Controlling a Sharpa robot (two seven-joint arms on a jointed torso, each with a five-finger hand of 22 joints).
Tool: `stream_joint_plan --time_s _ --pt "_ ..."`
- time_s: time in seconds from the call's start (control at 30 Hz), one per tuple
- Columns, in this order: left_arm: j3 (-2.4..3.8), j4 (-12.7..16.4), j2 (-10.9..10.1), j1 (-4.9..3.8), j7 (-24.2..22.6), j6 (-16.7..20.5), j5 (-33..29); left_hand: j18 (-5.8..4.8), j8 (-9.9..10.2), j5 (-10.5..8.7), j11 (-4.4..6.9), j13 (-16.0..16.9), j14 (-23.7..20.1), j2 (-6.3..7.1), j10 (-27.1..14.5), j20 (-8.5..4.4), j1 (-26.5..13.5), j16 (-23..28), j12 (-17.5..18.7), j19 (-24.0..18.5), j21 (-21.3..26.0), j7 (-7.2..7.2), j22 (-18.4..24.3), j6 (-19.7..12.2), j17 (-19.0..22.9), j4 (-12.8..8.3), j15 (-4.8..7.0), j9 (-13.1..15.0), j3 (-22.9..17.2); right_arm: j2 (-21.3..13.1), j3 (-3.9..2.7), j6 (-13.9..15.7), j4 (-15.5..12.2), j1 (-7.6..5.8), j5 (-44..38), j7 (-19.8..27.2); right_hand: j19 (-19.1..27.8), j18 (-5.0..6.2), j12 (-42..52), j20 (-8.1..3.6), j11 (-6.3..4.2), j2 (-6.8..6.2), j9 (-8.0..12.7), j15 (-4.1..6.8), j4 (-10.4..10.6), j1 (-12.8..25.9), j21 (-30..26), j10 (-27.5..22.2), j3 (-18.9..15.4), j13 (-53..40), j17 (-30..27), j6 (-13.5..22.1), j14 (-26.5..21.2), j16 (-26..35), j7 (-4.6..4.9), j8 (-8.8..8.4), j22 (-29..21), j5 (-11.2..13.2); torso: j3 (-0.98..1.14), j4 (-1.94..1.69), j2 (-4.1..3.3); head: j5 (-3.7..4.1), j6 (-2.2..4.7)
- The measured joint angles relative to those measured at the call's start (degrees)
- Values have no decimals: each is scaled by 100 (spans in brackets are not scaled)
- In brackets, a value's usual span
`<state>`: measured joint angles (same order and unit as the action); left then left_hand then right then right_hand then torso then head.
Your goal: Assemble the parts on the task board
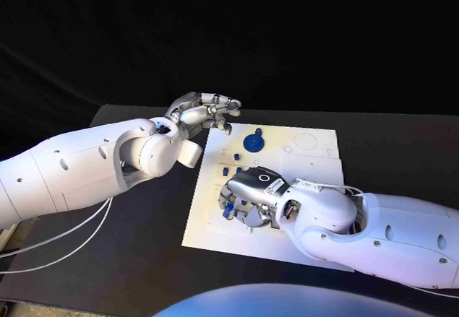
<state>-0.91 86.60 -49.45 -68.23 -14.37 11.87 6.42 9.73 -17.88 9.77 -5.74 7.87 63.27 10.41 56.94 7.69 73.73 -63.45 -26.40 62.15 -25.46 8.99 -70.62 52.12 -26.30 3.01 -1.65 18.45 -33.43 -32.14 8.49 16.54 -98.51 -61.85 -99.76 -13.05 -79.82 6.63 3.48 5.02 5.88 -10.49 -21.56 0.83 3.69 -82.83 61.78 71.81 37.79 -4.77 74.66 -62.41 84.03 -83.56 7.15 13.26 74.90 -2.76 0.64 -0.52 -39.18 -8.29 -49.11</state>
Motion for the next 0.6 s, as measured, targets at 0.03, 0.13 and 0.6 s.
stream_joint_plan --time_s 0.03,0.13,0.6 --pt "0 1 0 0 0 0 0 0 0 0 0 0 0 0 0 0 0 0 0 0 0 0 0 0 0 0 0 0 0 2 0 -2 8 4 -7 2 0 0 0 0 0 6 -1 0 0 7 0 0 0 0 0 0 0 0 0 -1 0 1 1 0 -1 -6 -4" --pt "0 3 -2 0 2 -1 0 0 0 0 0 0 0 0 0 0 0 0 0 0 0 0 0 0 0 0 0 0 0 20 1 -10 33 13 -31 9 0 0 0 0 0 -7 -2 0 -3 23 0 0 -1 -1 0 4 0 0 -3 -5 5 2 4 0 -1 -16 -16" --pt "0 6 -18 0 6 -3 0 0 0 0 0 0 0 0 0 0 0 0 0 0 0 0 -1 0 0 0 0 -1 0 -2 2 -81 67 28 -88 27 0 0 -8 0 -1 -45 -10 0 -31 88 0 0 47 -6 0 29 0 0 -10 26 4 14 5 2 -1 -57 -51"
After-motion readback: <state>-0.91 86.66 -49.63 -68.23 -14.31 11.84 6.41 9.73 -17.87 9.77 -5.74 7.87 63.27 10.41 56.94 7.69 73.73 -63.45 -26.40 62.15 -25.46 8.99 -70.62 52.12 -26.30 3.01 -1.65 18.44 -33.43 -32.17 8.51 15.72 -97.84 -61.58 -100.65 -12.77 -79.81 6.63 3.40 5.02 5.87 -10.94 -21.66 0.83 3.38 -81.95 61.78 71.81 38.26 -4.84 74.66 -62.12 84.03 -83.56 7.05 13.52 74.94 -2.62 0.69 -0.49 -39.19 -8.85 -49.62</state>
